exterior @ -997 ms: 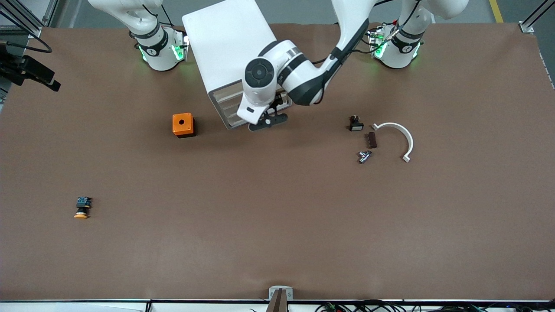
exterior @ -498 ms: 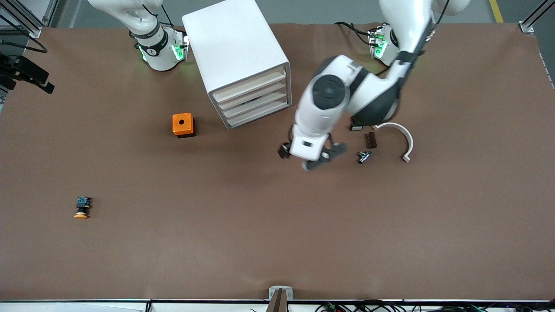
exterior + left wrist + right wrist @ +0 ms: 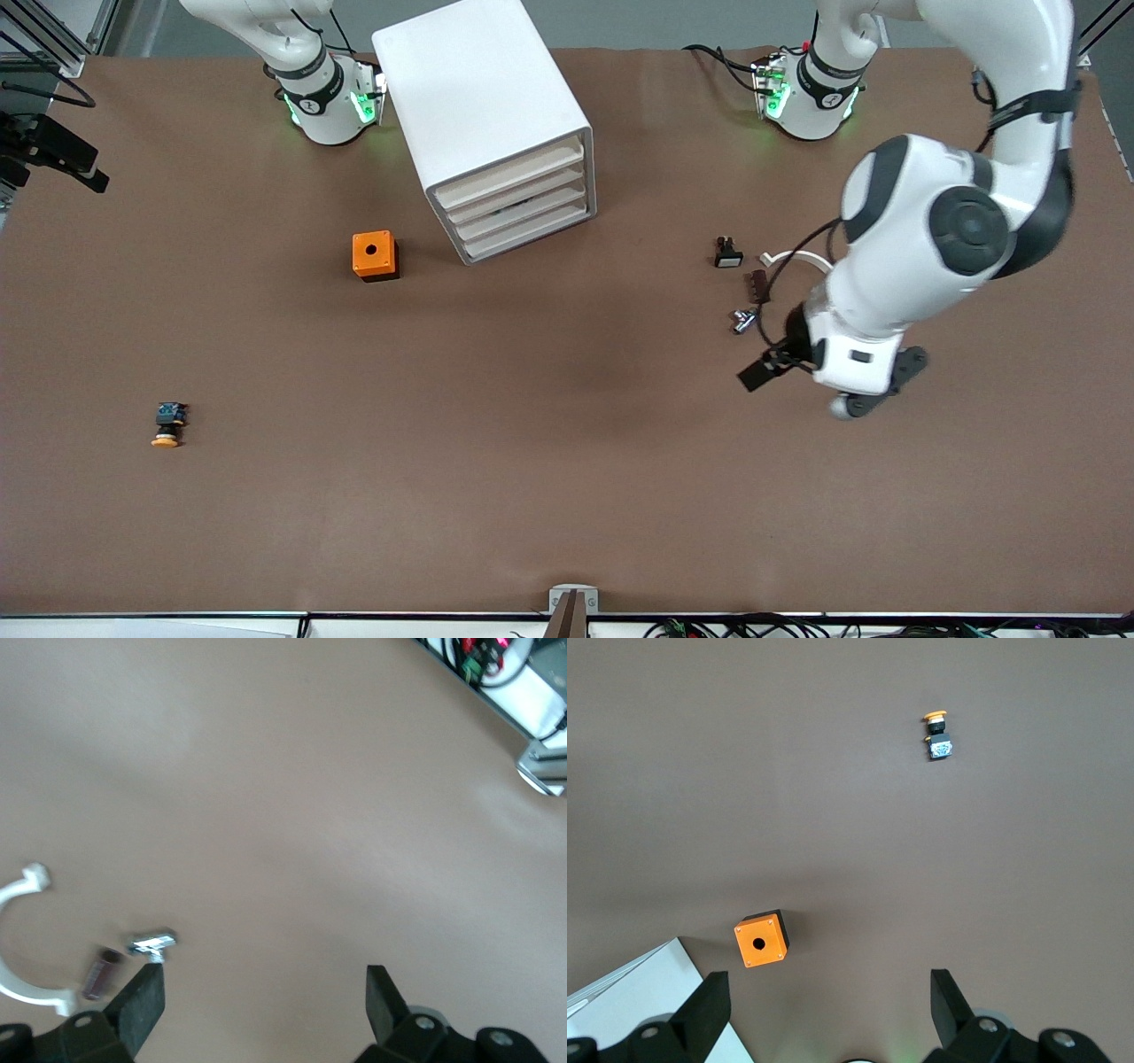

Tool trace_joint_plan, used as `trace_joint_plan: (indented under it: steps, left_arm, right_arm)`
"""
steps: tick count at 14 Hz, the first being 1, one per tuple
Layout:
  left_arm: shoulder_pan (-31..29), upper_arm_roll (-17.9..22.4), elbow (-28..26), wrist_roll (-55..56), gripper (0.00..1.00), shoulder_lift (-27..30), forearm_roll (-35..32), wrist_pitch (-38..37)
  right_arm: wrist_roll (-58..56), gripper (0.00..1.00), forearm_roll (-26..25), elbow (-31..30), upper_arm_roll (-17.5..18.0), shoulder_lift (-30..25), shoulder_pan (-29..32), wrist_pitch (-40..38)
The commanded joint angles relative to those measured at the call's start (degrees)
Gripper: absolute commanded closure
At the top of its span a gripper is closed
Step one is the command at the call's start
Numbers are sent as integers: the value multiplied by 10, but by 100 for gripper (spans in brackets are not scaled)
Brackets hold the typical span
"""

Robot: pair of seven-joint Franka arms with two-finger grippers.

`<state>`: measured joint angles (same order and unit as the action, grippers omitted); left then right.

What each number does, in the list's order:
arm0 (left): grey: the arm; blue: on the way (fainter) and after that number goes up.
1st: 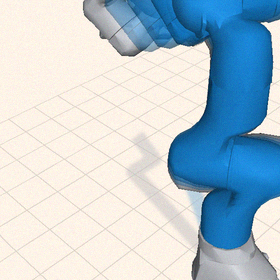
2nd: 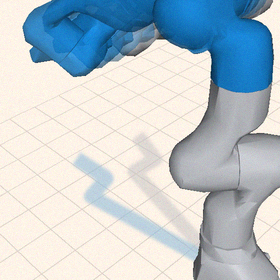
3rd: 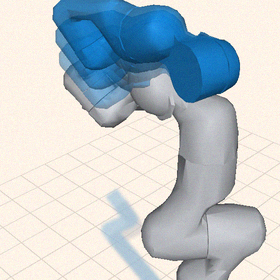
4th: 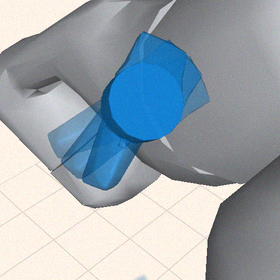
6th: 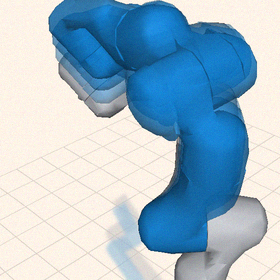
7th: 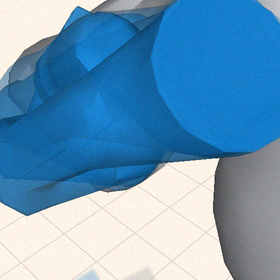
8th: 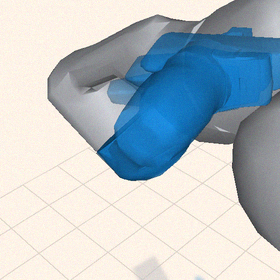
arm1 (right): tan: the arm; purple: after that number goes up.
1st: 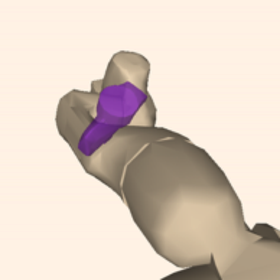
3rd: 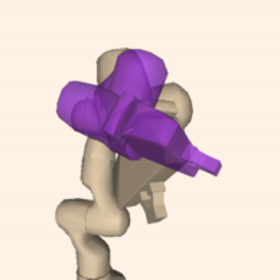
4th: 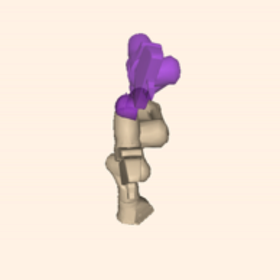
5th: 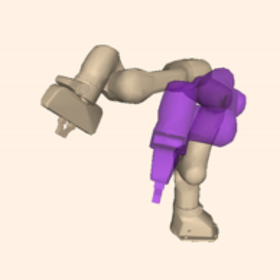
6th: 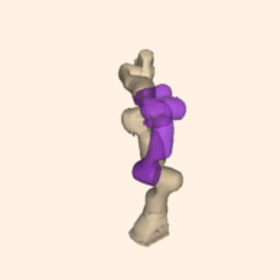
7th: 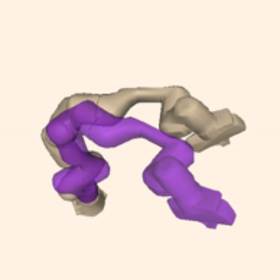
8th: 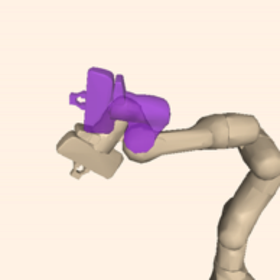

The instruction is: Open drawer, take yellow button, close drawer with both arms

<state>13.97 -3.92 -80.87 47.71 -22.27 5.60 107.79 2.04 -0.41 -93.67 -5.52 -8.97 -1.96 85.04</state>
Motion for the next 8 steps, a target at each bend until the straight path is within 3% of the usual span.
trace_joint_plan:
  steps: [1, 8]
  left_arm:
    - [-40, -6, -11, -66, 0, 35, -9, -36]
    - [-94, -7, -20, -188, 0, 126, -54, -146]
  right_arm:
    - [-6, 0, -8, -13, 0, -15, -2, 6]
    - [-6, 0, -8, -13, -1, -13, 4, 6]
